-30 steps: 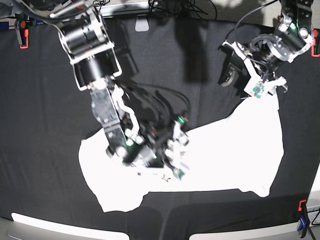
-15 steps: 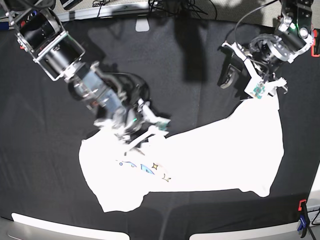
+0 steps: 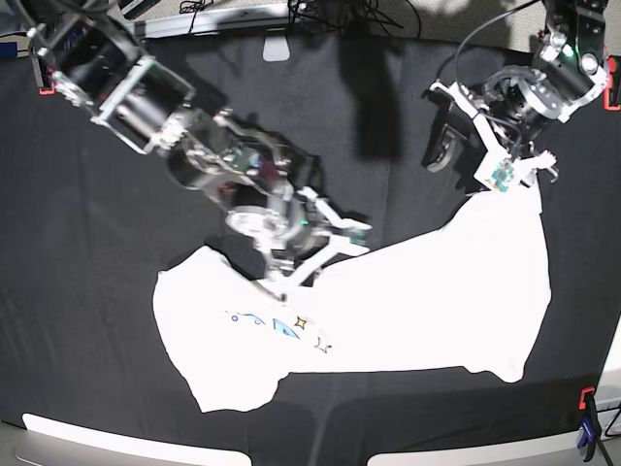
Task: Layout the t-shirt on the table in an organized manner, then fold the t-shirt properly
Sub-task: 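Drag the grasped fabric with the right gripper toward the collar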
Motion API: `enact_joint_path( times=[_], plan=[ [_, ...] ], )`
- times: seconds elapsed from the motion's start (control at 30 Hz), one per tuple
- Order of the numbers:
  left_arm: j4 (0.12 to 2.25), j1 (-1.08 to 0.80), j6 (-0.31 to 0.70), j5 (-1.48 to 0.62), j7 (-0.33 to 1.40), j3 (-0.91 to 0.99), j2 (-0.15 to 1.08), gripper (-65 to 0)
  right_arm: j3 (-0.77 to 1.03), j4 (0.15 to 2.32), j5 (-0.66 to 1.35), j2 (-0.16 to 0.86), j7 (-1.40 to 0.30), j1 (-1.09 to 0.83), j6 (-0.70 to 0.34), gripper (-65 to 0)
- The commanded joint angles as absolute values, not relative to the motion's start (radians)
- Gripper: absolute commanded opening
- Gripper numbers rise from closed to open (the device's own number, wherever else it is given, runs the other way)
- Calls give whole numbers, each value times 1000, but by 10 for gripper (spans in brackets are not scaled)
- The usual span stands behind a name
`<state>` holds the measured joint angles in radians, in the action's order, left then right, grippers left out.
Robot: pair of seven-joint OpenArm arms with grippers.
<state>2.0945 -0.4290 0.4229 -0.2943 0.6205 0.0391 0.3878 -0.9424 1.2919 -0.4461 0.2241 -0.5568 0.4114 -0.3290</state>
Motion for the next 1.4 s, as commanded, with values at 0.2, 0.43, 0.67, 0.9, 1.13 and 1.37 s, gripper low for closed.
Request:
enact_joint_path(
  times=[0.2, 0.43, 0.67, 0.9, 1.13, 1.37],
  plan=[
    [2113, -427, 421, -307, 590, 44, 393, -330, -934, 1192, -469, 196, -556, 509, -302, -406],
    [2113, -427, 422, -307, 590, 44, 394, -330, -935, 1185, -461, 199, -622, 513, -302, -463],
    [2113, -427, 422, -307, 590, 44, 394, -330, -935, 1250, -461, 199, -687, 513, -274, -650],
    [2113, -427, 421, -271, 590, 44, 394, -330, -935, 1366, -345, 201, -873, 511, -284, -650],
    [2113, -427, 270, -119, 619, 44, 394, -330, -935, 1584, -224, 310, -964, 455, -337, -650],
    [2046, -427, 36, -101, 726, 44, 393, -330, -921, 1672, -224, 414, -969, 440, -320, -650]
  ],
)
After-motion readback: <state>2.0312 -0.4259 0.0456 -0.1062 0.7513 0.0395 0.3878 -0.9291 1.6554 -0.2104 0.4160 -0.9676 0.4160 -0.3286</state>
